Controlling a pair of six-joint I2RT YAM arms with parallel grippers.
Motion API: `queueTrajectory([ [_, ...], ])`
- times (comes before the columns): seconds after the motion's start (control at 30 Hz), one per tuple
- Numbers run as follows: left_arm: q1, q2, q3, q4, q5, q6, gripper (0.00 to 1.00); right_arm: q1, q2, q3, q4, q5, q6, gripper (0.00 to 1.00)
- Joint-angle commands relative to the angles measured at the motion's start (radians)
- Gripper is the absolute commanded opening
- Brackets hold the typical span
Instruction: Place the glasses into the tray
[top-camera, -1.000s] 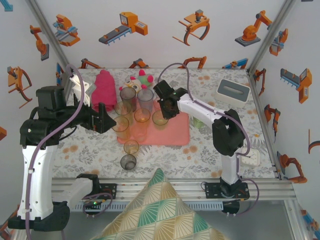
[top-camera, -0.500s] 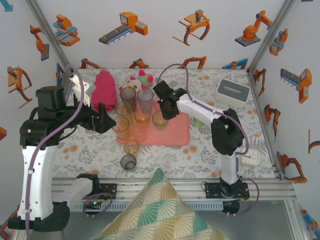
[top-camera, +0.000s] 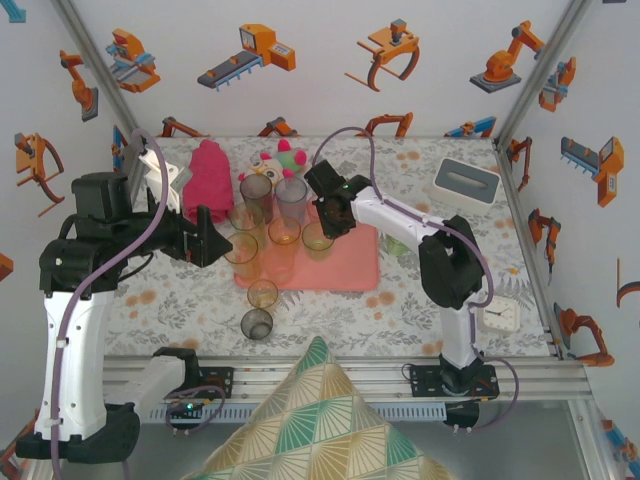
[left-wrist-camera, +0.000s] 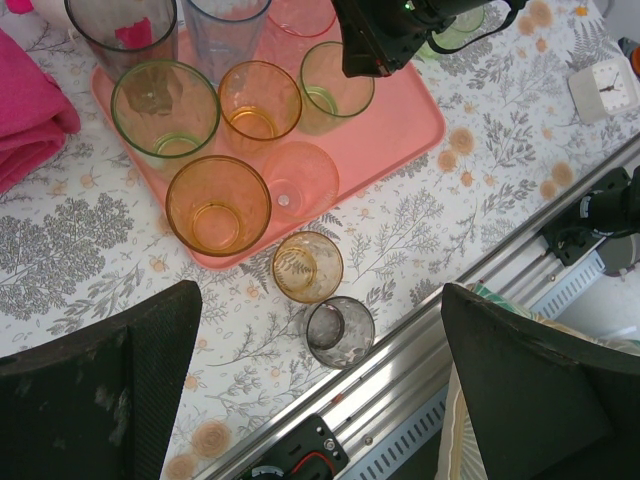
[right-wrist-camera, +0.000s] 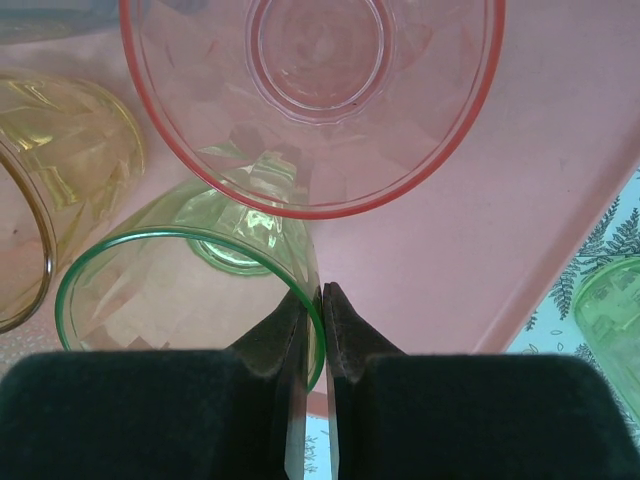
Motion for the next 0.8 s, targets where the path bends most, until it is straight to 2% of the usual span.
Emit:
queueTrajectory([
  [0.0,0.004,-0.011,0.025,-0.009,0.015,0.006,0.97,-0.002,0.015,0.032,0.004,-0.003,0.003,0.14],
  [0.47,0.004,-0.005,0.030,-0.009,0.019,0.006,0.97,-0.003,0.021,0.037,-0.002,-0.009,0.002,0.19],
  [0.77,0.003,-0.011,0.027,-0.009,0.018,0.006,0.97,-0.002,0.017,0.038,-0.008,-0.011,0.002,0.26],
])
